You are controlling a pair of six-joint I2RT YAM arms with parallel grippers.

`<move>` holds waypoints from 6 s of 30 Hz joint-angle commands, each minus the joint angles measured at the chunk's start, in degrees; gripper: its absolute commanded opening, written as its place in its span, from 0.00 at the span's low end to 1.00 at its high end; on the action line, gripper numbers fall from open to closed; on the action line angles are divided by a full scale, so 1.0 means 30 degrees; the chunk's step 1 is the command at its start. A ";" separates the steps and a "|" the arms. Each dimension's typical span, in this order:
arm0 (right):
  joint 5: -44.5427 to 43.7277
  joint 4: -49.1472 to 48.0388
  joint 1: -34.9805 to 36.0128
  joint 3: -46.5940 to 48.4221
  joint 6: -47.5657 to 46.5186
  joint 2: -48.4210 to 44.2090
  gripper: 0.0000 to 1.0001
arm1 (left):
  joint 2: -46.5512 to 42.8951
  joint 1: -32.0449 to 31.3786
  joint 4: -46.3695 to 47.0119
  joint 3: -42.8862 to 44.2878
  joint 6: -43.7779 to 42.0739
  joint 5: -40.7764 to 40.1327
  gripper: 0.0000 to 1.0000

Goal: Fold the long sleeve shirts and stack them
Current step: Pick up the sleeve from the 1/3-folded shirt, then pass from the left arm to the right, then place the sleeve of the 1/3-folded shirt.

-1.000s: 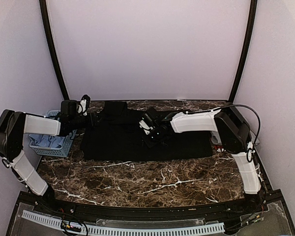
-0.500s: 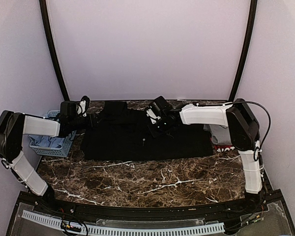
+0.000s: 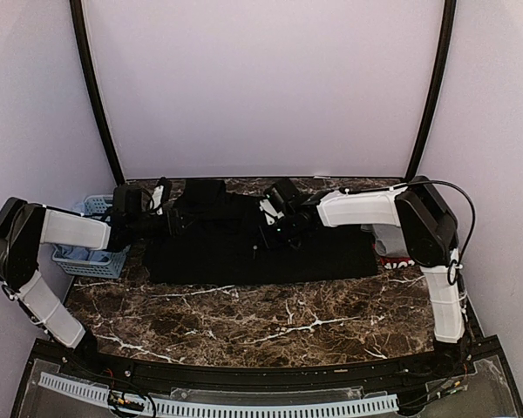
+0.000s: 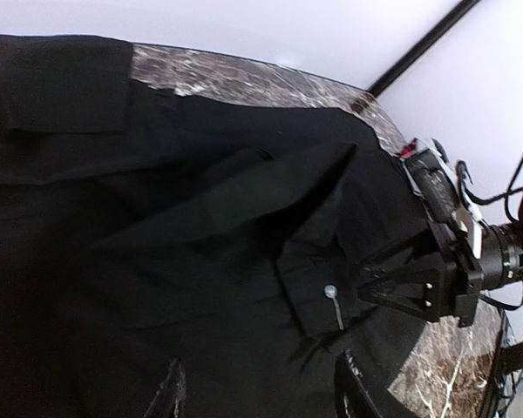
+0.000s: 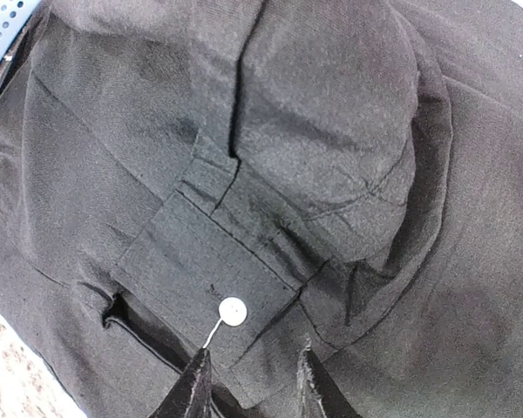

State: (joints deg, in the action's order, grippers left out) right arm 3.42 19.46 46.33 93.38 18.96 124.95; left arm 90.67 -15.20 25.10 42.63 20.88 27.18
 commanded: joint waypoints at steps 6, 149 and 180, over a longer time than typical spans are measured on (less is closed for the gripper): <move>-0.0271 -0.1365 -0.0148 -0.1647 0.0217 -0.0901 0.30 | 0.3411 -0.3177 0.0597 0.2408 0.0996 0.1738 0.57; 0.8102 0.6157 -0.6402 -0.8919 -0.5004 -0.8873 0.00 | -0.4118 -0.8336 0.0122 -0.2459 0.3933 -0.4815 0.59; 0.7564 -0.1595 -0.9343 -1.2894 0.0883 -0.8883 0.45 | -0.3595 -0.8350 0.0052 -0.2022 0.4089 -0.4358 0.59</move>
State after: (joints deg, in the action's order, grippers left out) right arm 28.01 22.52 18.35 59.77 14.72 102.74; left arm 80.23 -40.03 25.54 35.64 33.45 13.87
